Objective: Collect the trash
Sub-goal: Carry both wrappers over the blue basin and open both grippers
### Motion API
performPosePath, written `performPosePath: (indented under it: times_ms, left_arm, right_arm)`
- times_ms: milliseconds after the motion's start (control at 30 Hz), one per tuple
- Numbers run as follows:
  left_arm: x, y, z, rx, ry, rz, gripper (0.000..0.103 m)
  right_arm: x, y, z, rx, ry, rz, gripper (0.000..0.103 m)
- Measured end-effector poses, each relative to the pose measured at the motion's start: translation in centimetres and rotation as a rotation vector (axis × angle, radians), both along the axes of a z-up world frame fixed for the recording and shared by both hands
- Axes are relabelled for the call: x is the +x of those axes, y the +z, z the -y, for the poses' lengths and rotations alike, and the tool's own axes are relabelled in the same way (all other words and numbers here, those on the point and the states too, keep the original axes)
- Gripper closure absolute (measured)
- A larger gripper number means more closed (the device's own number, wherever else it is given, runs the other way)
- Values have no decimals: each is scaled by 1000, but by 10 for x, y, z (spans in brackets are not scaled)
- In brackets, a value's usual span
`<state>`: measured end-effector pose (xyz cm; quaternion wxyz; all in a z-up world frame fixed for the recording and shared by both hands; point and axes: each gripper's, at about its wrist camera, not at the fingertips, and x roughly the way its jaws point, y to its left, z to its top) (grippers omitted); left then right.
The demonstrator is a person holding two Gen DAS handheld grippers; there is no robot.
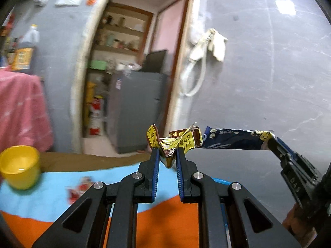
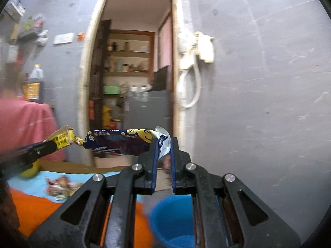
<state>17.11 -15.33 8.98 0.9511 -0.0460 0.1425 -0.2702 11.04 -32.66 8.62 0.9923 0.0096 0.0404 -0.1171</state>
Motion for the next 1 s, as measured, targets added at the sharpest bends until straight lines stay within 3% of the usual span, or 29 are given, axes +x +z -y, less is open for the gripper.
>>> performPosePath:
  times_ms: [167, 233, 533, 633, 733, 800, 933, 1000]
  left_arm:
    - [23, -13, 64, 48, -105, -81, 90]
    - [39, -23, 92, 75, -139, -146, 90]
    - [105, -84, 173, 197, -194, -436, 90]
    - [116, -98, 177, 206, -196, -485, 89]
    - [123, -103, 173, 223, -196, -485, 71]
    - [117, -106, 164, 205, -190, -480, 67]
    - [102, -91, 133, 146, -163, -460, 67]
    - [92, -78, 117, 118, -149, -436, 61]
  right_arm:
    - [6, -18, 50, 20, -125, -76, 89]
    - [13, -31, 73, 42, -175, -147, 89]
    - [45, -95, 122, 157, -223, -404, 88]
    - [52, -107, 125, 189, -201, -450, 87]
    - [55, -107, 125, 184, -179, -463, 84]
    - [54, -104, 124, 188, -161, -458, 76]
    - [50, -90, 117, 178, -136, -410, 68]
    - [47, -82, 112, 167, -121, -386, 64]
